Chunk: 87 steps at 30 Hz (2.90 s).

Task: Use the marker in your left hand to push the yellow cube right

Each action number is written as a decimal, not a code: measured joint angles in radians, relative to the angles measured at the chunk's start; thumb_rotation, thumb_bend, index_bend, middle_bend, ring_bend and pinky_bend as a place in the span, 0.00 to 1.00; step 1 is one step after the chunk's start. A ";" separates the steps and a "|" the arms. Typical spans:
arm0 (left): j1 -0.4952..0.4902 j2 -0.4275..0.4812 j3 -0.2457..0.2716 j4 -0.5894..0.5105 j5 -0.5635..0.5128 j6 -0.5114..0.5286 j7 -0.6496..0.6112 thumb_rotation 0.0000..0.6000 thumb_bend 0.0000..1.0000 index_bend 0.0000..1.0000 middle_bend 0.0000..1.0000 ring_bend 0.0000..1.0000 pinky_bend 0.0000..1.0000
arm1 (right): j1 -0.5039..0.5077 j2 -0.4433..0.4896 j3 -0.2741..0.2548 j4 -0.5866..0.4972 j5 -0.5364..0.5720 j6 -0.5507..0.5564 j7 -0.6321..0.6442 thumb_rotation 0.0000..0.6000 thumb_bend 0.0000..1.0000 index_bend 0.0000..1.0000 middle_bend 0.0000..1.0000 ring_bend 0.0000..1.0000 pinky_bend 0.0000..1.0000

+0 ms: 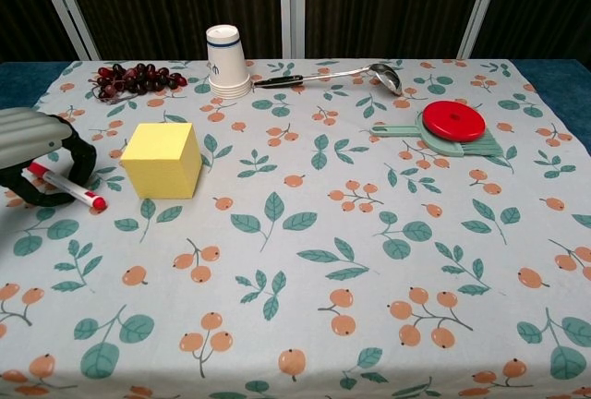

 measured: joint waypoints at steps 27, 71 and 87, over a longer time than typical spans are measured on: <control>0.085 0.008 -0.006 0.047 0.017 0.204 -0.175 1.00 0.41 0.69 0.71 0.51 0.47 | -0.001 0.004 0.001 0.001 -0.005 0.005 0.005 1.00 0.22 0.01 0.14 0.00 0.07; -0.120 -0.166 -0.067 0.146 0.012 0.038 -0.200 1.00 0.41 0.69 0.71 0.51 0.48 | -0.025 0.008 -0.002 0.025 0.023 0.011 0.029 1.00 0.22 0.01 0.14 0.00 0.07; -0.213 -0.194 -0.127 0.083 -0.046 -0.063 -0.106 1.00 0.41 0.69 0.71 0.51 0.48 | -0.030 0.005 0.001 0.041 0.024 0.016 0.051 1.00 0.22 0.01 0.14 0.00 0.07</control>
